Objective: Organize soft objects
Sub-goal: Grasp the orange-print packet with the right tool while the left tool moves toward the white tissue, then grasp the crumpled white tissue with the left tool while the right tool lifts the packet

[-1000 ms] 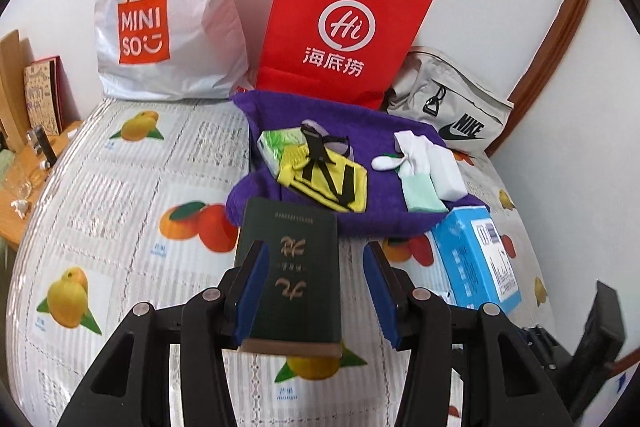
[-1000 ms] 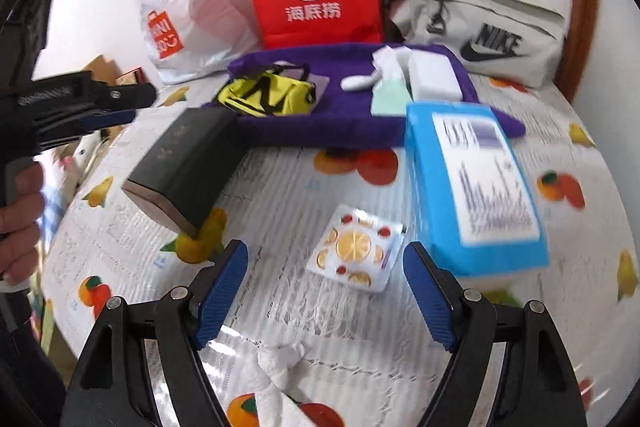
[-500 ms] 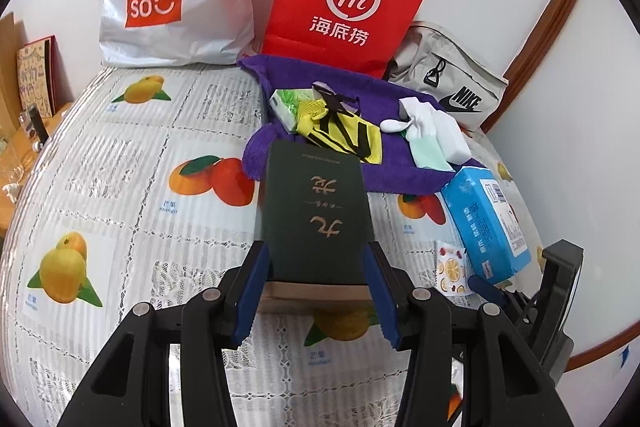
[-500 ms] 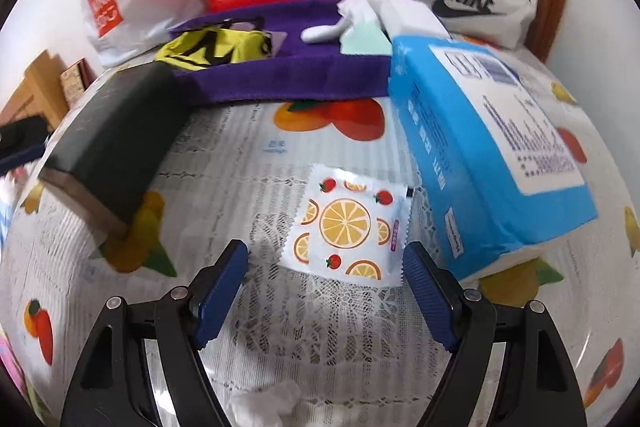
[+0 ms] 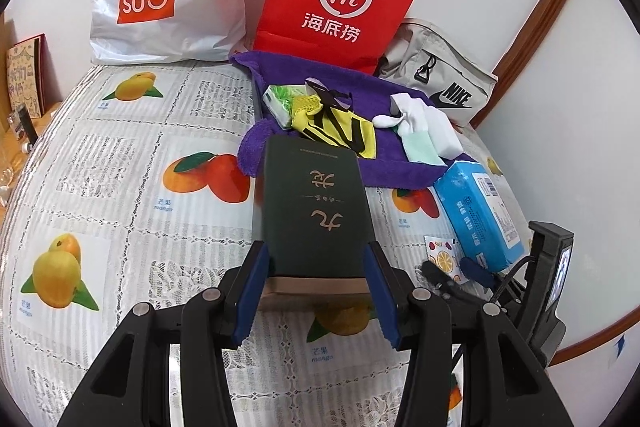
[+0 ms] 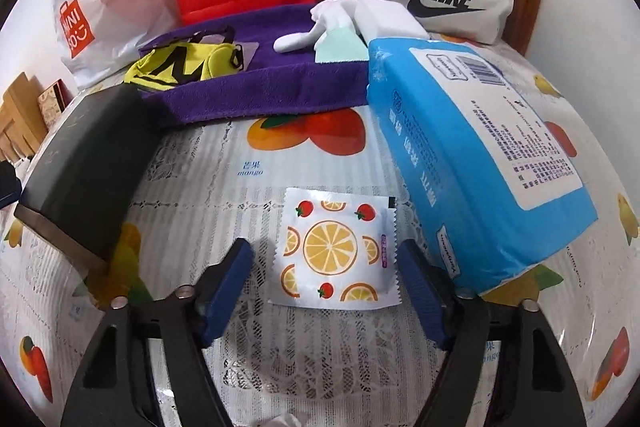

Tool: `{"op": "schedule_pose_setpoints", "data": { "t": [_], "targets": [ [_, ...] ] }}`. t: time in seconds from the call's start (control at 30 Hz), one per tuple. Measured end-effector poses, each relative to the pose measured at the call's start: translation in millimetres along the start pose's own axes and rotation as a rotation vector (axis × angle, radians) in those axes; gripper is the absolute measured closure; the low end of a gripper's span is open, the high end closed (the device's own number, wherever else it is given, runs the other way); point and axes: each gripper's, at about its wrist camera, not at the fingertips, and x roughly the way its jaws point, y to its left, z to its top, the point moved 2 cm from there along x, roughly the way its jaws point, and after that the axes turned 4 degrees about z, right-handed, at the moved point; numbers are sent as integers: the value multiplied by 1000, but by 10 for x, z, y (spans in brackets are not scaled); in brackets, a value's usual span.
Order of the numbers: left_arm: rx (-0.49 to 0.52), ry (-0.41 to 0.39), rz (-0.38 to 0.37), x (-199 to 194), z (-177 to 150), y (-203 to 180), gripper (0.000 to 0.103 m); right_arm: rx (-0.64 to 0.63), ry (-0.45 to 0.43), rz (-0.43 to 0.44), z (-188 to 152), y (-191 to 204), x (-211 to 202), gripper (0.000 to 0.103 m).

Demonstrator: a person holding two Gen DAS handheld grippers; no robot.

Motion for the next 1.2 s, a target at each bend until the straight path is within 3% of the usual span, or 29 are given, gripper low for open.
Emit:
{"op": "schedule_pose_setpoints", "data": {
  "t": [0.1,0.27,0.43,0.67,0.87,1.2],
  "targets": [
    [-2,0,-1,-12,-1,13,56,0,-11,-1,7,-29,-13,59],
    [-2,-3,1,-46,-5,21,56,-24,-13,10,1,12,-27,71],
    [-3,-3,9,-94,-19,41,56,-47,-5,43,-14,76,-43,97],
    [-4,-23,41,-241,-47,89,56,-35,5,142,-66,102,-145,97],
    [-2,-20,65,-329,-177,53,56,-72,-53,201,-86,171,-500,97],
    [41,46,90,-266,-598,-267,56,-77,-107,233,-210,-205,-976,97]
  ]
}}
